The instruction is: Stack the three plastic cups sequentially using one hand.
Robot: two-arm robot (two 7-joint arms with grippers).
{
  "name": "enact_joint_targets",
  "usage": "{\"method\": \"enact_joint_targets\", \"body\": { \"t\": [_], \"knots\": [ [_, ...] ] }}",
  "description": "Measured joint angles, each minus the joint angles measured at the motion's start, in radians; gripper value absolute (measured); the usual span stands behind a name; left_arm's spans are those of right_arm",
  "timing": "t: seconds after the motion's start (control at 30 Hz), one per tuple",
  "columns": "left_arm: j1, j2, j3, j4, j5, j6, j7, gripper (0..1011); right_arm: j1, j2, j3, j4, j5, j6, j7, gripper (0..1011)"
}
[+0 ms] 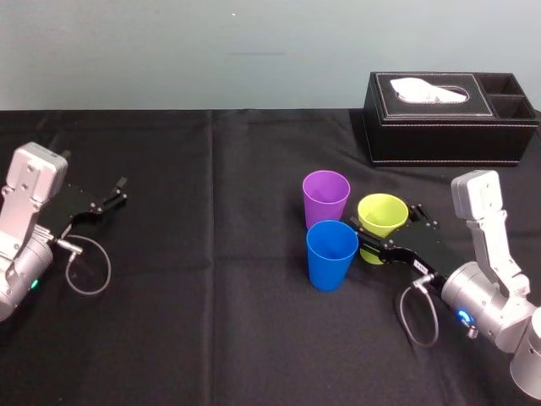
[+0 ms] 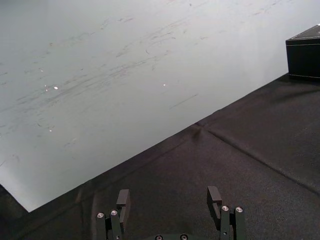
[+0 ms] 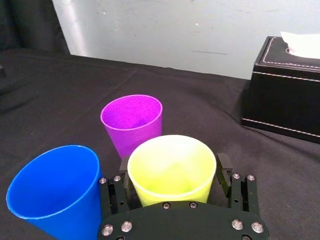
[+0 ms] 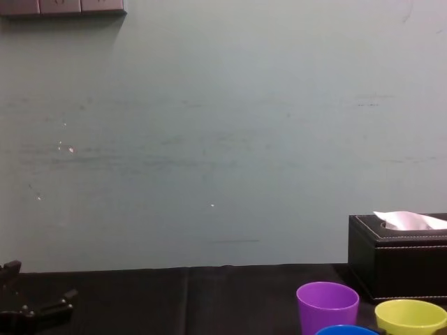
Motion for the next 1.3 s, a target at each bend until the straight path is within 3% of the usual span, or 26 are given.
{"method": "enact_joint_targets", "body": {
  "t": [0.33, 0.63, 0.87, 1.3],
  "knots": [
    [0.000, 0.000, 0.000, 0.000, 0.000, 0.000, 0.000, 1011, -0.002, 0.004, 0.000, -0.004, 0.000, 0.000, -0.001, 997],
    [0.000, 0.000, 0.000, 0.000, 0.000, 0.000, 0.000, 1011, -0.004, 0.006, -0.001, -0.006, 0.001, -0.001, -0.005, 786],
    [0.000, 0.000, 0.000, 0.000, 0.000, 0.000, 0.000, 1011, -0.006, 0.006, -0.001, -0.009, 0.001, -0.001, -0.005, 752],
    [0.000, 0.000, 0.000, 0.000, 0.000, 0.000, 0.000, 1011, 0.000, 0.014, 0.063, -0.111, 0.001, 0.012, 0.034, 741]
  ]
}}
